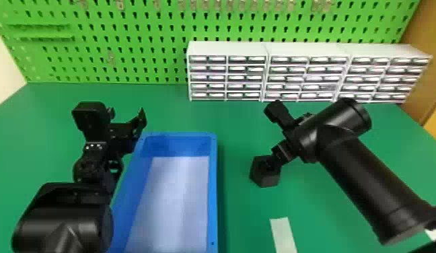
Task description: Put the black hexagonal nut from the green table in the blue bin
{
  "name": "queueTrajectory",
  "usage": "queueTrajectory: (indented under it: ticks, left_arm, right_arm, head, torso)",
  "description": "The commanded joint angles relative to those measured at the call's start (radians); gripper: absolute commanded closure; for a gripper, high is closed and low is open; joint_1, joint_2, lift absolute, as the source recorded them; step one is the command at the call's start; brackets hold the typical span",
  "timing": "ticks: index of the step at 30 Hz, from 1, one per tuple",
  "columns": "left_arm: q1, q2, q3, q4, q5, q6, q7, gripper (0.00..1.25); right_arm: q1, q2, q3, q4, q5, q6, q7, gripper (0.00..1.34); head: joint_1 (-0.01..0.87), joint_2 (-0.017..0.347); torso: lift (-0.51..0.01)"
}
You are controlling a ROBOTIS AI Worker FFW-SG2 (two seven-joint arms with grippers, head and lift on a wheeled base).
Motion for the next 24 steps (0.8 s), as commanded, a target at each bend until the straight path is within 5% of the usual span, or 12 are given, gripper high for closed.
queueTrajectory:
  ticks: [1, 15, 24]
  left_arm:
    - [0.0, 0.0, 0.0, 0.0, 0.0, 0.0, 0.0, 0.49]
    - [-0.003, 0.0, 0.0, 0.002, 0.0, 0.0, 0.0, 0.49]
    - [-0.003, 0.0, 0.002, 0.002, -0.001, 0.0, 0.0, 0.49]
  right_arm:
    - [-0.002, 0.0, 0.008, 0.013, -0.014, -0.012, -0.021, 0.34]
    - [-0.007, 0.0, 0.037, 0.044, -0.043, -0.018, -0.056, 0.6]
    - [-0.013, 0.002, 0.056, 0.045, -0.032, -0.014, -0.056, 1.02]
  head:
    - [0.686, 0.051]
    - [0.686, 0.051]
    - [0.686, 0.051]
  torso:
    - [-0.096]
    - [-0.096]
    - [-0.096]
